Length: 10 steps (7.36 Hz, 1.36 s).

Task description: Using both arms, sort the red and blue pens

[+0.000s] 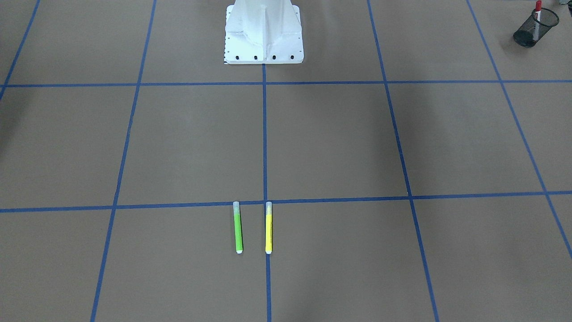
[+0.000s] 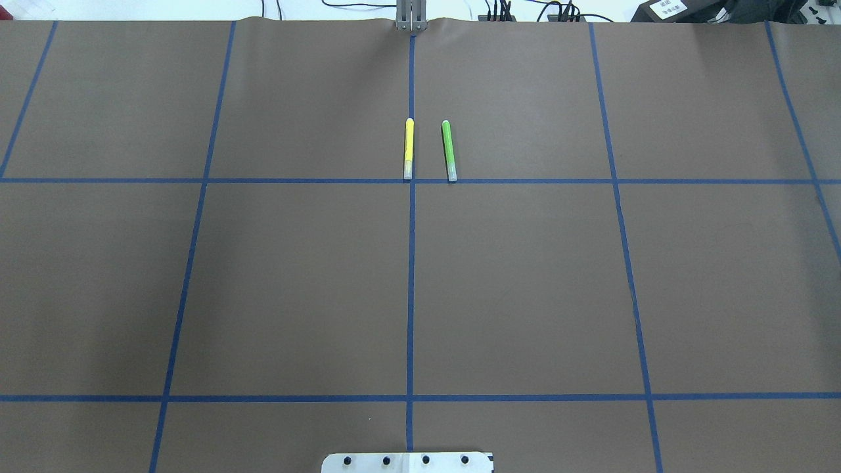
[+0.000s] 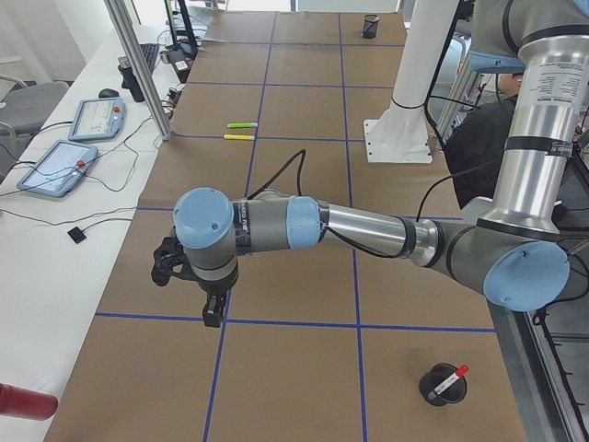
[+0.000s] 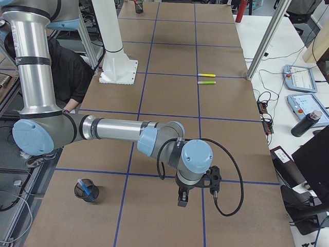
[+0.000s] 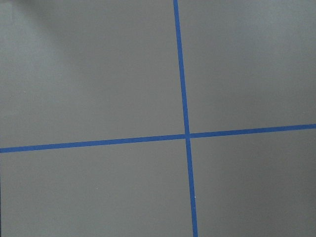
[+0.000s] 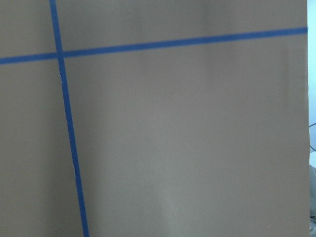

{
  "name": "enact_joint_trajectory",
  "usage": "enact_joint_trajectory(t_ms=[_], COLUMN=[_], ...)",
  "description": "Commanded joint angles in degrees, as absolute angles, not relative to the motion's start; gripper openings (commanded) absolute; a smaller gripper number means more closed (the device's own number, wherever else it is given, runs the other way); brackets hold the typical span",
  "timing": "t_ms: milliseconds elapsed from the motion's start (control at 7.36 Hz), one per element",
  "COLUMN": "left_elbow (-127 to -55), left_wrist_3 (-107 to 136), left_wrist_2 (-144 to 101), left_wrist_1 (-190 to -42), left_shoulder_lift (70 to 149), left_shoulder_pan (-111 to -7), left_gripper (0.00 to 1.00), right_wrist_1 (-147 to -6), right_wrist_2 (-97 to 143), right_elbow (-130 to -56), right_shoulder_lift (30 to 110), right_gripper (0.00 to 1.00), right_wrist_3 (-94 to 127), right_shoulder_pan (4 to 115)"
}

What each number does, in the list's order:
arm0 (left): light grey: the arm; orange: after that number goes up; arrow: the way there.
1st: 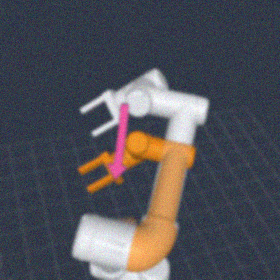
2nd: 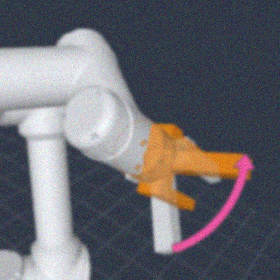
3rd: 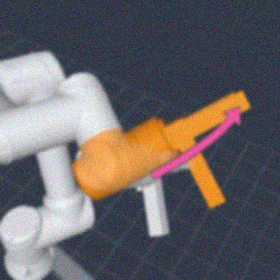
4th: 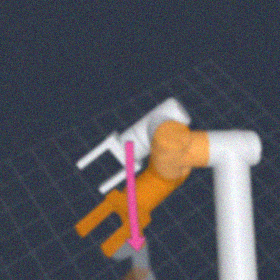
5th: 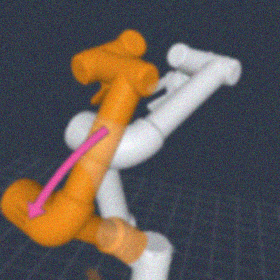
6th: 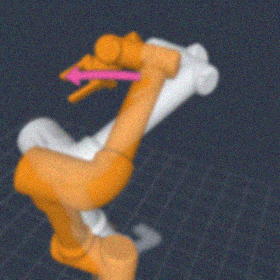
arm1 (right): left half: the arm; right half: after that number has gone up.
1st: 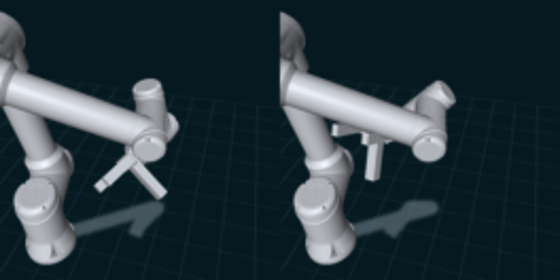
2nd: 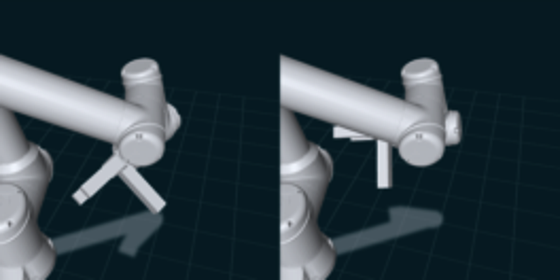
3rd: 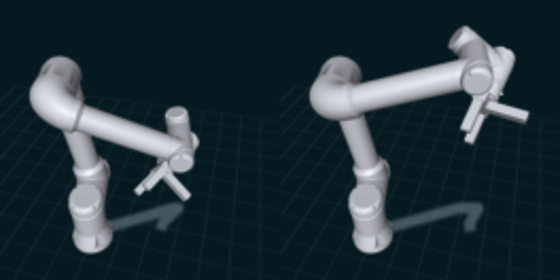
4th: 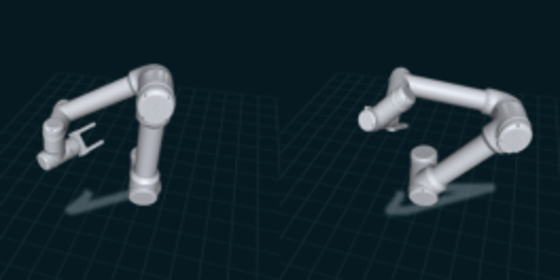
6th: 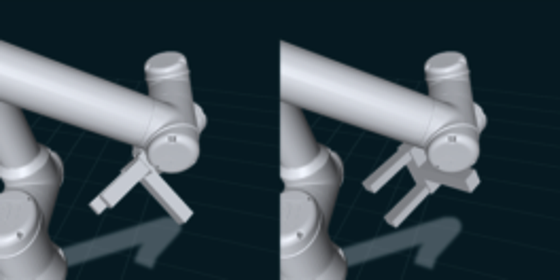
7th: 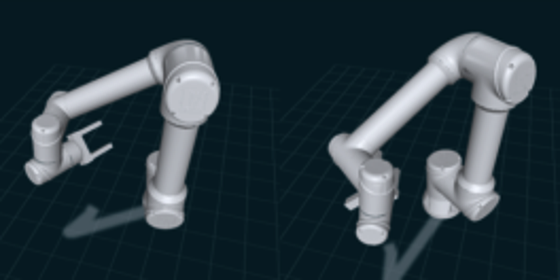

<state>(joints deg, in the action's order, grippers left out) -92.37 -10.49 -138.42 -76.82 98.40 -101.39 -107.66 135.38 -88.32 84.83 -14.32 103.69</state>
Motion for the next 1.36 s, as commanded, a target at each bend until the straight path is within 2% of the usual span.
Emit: enact_joint_trajectory(t_ms=[0, 136, 272, 815, 1223], left_elbow=[-88.72, -83.98, -82.80, -83.32, -83.41], left_wrist_3=[-8.53, -8.18, -3.82, 7.55, 7.21], left_wrist_2=[-138.52, -138.34, -138.25, -138.16, -137.99], left_wrist_1=[-86.24, -92.92, -94.29, -100.36, -100.37], left_shoulder_lift=[96.07, 96.50, 96.76, 96.06, 95.89], left_shoulder_pan=[-99.42, -98.36, -96.87, -91.41, -91.41], left_gripper=[1.00, 1.00, 1.00, 1.00, 1.00], right_wrist_1=[-106.96, -106.70, -103.74, -101.25, -101.16], right_wrist_2=[140.80, 140.71, 140.02, 139.75, 135.63], right_elbow=[-91.40, -92.28, -92.98, -96.15, -95.98], right_shoulder_lift=[84.91, 84.29, 83.77, 83.84, 86.39], right_gripper=[1.00, 1.00, 1.00, 1.00, 1.00], right_wrist_3=[-11.18, -5.16, 1.69, 13.43, 8.56], right_shoulder_pan=[101.09, 97.25, 93.47, 88.16, 88.24])
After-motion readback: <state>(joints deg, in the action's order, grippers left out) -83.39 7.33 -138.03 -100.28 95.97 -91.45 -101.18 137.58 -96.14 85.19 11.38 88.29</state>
